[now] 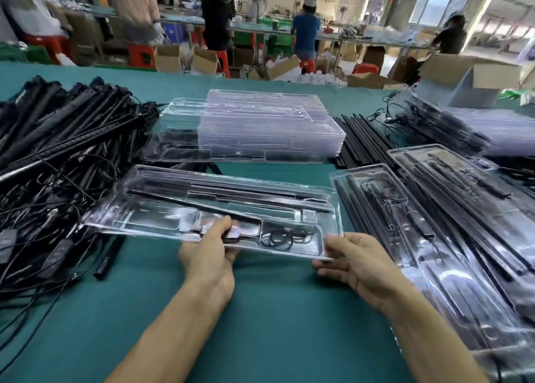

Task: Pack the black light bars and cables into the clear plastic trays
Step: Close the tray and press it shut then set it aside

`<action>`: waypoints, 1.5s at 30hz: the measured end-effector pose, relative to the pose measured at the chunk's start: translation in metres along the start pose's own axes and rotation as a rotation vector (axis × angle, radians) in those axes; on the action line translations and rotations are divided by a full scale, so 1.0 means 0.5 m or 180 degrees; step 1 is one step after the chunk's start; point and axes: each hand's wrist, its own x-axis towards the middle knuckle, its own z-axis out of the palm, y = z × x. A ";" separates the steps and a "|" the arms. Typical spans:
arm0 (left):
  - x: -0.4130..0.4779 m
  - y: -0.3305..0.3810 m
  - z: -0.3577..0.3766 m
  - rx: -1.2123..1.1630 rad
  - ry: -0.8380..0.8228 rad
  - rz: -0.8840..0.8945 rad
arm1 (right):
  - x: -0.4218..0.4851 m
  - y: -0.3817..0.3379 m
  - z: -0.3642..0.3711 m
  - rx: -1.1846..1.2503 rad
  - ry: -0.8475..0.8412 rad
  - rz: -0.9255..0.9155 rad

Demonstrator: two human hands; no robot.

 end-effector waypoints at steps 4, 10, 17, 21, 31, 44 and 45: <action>0.000 0.014 -0.008 0.0100 -0.0474 -0.0203 | -0.003 -0.001 -0.005 -0.0058 0.0061 -0.0186; 0.009 0.026 -0.013 0.0206 -0.0565 -0.0432 | -0.006 -0.001 0.002 -0.0003 0.0271 -0.0518; 0.000 0.026 -0.014 0.0074 -0.0743 0.0052 | -0.012 0.014 0.003 0.0182 0.0162 -0.0628; -0.008 0.012 -0.009 -0.0136 -0.0638 0.0378 | -0.008 0.021 0.017 0.0575 0.0427 -0.0400; -0.014 -0.013 0.003 -0.0382 -0.0439 0.0526 | -0.011 0.038 0.062 0.0893 0.1151 -0.0724; -0.017 -0.031 0.011 -0.0153 -0.0273 0.0871 | -0.013 0.038 0.100 0.1656 0.1383 -0.0568; -0.014 -0.031 0.010 -0.0100 -0.0258 0.0890 | -0.013 0.038 0.102 0.1610 0.1391 -0.0600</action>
